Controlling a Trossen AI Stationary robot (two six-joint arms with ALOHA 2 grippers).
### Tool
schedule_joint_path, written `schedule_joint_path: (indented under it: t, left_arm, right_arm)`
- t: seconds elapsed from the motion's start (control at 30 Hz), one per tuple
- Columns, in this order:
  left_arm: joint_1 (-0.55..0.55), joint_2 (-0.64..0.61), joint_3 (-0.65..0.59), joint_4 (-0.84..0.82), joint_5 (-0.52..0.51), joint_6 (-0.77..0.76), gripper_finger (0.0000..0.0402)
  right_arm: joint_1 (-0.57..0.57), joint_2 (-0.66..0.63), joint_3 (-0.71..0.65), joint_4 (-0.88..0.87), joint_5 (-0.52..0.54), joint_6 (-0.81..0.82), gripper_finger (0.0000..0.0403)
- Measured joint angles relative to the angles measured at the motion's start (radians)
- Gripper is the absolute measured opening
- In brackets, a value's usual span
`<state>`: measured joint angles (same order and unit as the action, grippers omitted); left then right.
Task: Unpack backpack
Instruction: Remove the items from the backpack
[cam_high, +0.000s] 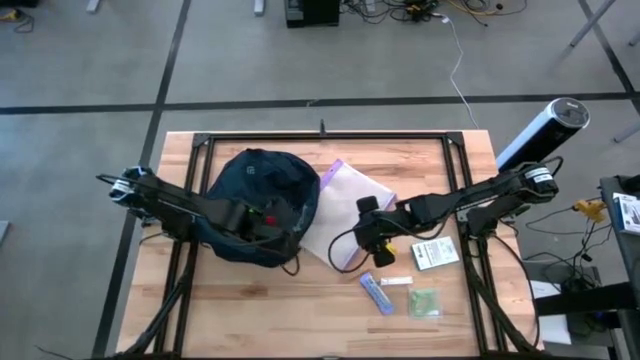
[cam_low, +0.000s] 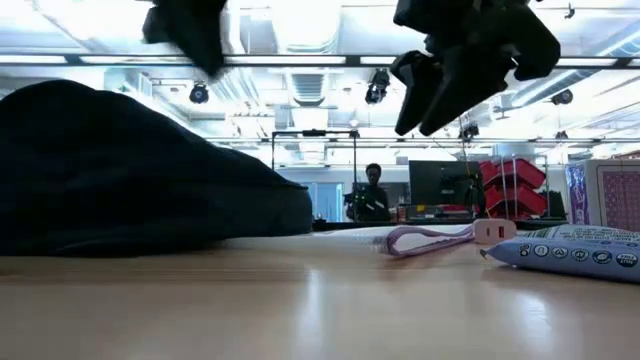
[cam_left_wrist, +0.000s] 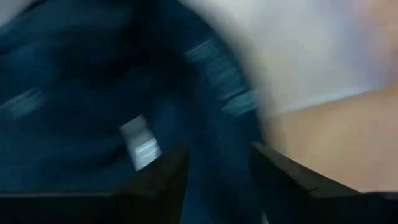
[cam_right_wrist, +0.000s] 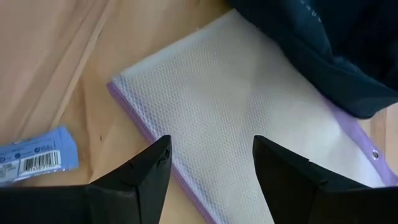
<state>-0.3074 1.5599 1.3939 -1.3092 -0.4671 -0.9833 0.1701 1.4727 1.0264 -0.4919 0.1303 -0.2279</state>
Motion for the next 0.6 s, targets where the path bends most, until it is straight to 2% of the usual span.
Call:
schedule_joint_path:
  t: [0.1, 0.23, 0.33, 0.53, 0.6]
  left_arm:
    - [0.002, 0.009, -0.056, -0.032, 0.024, -0.019, 0.0143]
    - [0.002, 0.030, -0.143, 0.129, 0.100, 0.052, 0.0143]
    - [0.002, 0.059, -0.203, 0.324, 0.160, 0.112, 0.0147]
    - [0.002, 0.090, -0.241, 0.958, 0.189, 0.333, 0.0154]
    - [0.002, 0.101, -0.231, 1.021, 0.189, 0.383, 0.0152]
  right_arm:
    - [-0.002, 0.001, -0.001, 0.005, 0.001, -0.003, 0.0199]
    - [-0.001, 0.001, -0.001, 0.007, 0.001, -0.008, 0.0199]
    - [-0.001, 0.003, -0.001, 0.011, 0.001, -0.008, 0.0199]
    - [-0.001, 0.003, -0.002, 0.011, 0.001, -0.001, 0.0199]
    - [-0.001, 0.003, -0.002, 0.011, 0.001, 0.000, 0.0198]
